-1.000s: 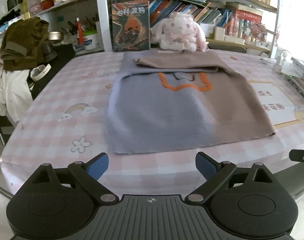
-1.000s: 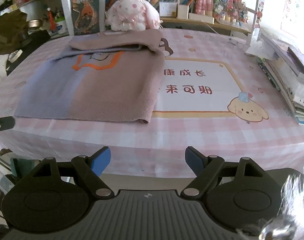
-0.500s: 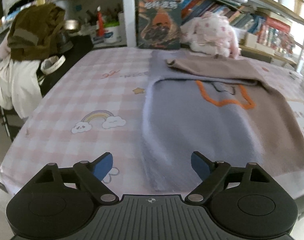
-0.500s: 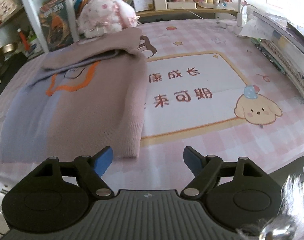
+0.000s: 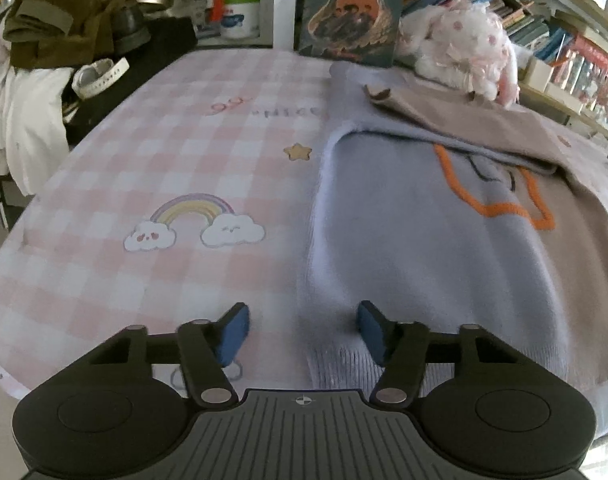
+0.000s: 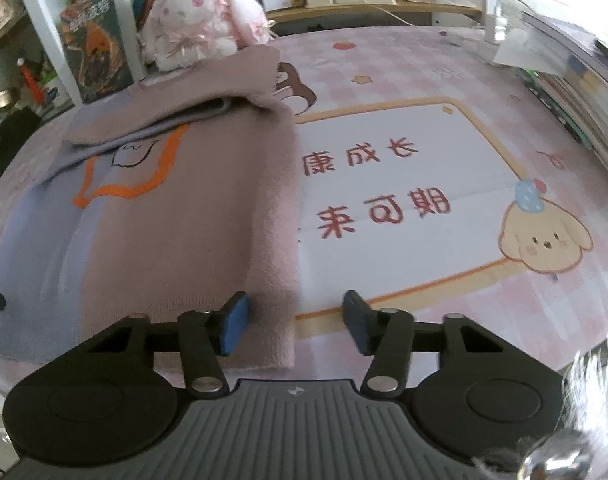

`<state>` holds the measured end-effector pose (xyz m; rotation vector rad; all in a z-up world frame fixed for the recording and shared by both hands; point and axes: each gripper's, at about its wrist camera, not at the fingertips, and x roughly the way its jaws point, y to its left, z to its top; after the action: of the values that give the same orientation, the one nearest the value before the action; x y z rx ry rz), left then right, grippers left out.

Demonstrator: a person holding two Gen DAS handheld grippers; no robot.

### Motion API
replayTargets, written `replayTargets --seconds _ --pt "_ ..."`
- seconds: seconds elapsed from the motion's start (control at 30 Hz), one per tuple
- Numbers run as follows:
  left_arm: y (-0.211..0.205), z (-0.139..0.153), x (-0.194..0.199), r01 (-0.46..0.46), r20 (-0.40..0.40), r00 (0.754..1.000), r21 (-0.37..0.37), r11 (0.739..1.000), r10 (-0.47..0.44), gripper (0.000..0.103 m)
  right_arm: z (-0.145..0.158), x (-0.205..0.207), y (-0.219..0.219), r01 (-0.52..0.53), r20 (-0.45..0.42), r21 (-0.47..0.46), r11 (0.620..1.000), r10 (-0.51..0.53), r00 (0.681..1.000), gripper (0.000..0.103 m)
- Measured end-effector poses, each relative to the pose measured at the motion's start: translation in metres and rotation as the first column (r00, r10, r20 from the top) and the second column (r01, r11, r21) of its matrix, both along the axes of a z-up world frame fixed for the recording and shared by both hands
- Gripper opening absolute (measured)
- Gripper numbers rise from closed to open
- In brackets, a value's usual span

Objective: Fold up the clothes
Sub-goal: 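Pinch the hem with the left gripper while the right gripper pinches the hem beside it, then lift the hem with both grippers and fold it toward the collar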

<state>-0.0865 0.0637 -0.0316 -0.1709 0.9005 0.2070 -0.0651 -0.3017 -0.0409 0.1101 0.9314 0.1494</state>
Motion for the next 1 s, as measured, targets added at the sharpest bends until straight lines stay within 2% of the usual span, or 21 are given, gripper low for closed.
replayTargets --seconds 0.03,0.07,0.1,0.13,0.23,0.33,0.43,0.53,0.63,0.7,0.77,0.8,0.83,0.87,1.0 --pt "0.000 0.000 0.002 0.007 0.004 1.000 -0.002 1.000 -0.007 0.036 0.000 0.002 0.003 -0.010 -0.001 -0.002 1.000 0.010 1.000 0.036" --pt "0.000 0.001 0.003 0.017 0.009 1.000 -0.011 1.000 -0.017 0.029 0.000 0.004 0.006 -0.019 -0.003 -0.002 1.000 0.019 1.000 0.033" --pt "0.000 0.003 0.005 0.026 0.013 1.000 -0.022 0.999 -0.026 0.014 0.000 0.006 0.009 -0.029 -0.004 0.001 1.000 0.029 1.000 0.023" --pt "-0.001 0.005 0.006 0.036 0.017 0.999 -0.032 0.999 -0.035 0.011 0.001 0.008 0.012 -0.039 -0.006 0.006 0.999 0.039 0.999 0.013" --pt "-0.008 0.017 0.008 0.080 0.060 0.995 -0.040 0.996 -0.078 0.010 0.004 0.014 0.019 -0.035 -0.006 0.021 0.999 0.035 0.999 0.010" --pt "-0.015 0.023 0.014 0.127 0.065 0.990 -0.027 0.991 -0.125 0.013 0.015 0.014 0.021 -0.053 0.034 0.080 0.995 0.051 0.998 0.010" --pt "-0.011 0.016 0.019 0.114 0.024 0.993 -0.030 0.993 -0.113 0.016 0.016 0.020 0.021 -0.048 0.003 0.101 0.994 0.048 0.999 0.011" --pt "-0.001 0.011 0.021 0.077 -0.002 0.997 -0.077 0.994 -0.078 0.017 0.009 0.023 0.015 -0.010 -0.037 0.125 0.992 0.015 0.999 0.017" --pt "0.006 0.005 0.022 0.054 -0.017 0.998 -0.134 0.990 -0.057 0.021 0.004 0.024 0.011 0.012 -0.067 0.138 0.990 -0.002 0.998 0.020" --pt "0.006 0.004 0.021 0.055 -0.009 0.998 -0.138 0.989 -0.057 0.024 0.003 0.024 0.010 0.013 -0.070 0.145 0.989 -0.003 0.998 0.021" --pt "0.005 0.002 0.020 0.057 -0.001 0.998 -0.140 0.988 -0.058 0.023 0.003 0.024 0.011 -0.001 -0.064 0.143 0.990 0.010 0.998 0.023" --pt "0.004 0.002 0.019 0.066 0.004 0.998 -0.135 0.989 -0.067 0.019 0.004 0.024 0.010 -0.001 -0.064 0.144 0.990 0.010 0.998 0.021" --pt "0.003 0.002 0.019 0.074 0.005 0.997 -0.130 0.989 -0.074 0.008 0.004 0.025 0.009 -0.001 -0.065 0.144 0.990 0.010 0.998 0.010" --pt "0.003 0.002 0.019 0.079 0.003 0.997 -0.131 0.988 -0.079 0.006 0.004 0.025 0.008 0.000 -0.065 0.145 0.989 0.010 0.998 0.010" --pt "0.002 0.007 0.011 0.096 0.026 0.995 -0.139 0.986 -0.093 0.005 0.007 0.023 0.003 0.004 -0.059 0.150 0.989 0.005 0.998 0.009"
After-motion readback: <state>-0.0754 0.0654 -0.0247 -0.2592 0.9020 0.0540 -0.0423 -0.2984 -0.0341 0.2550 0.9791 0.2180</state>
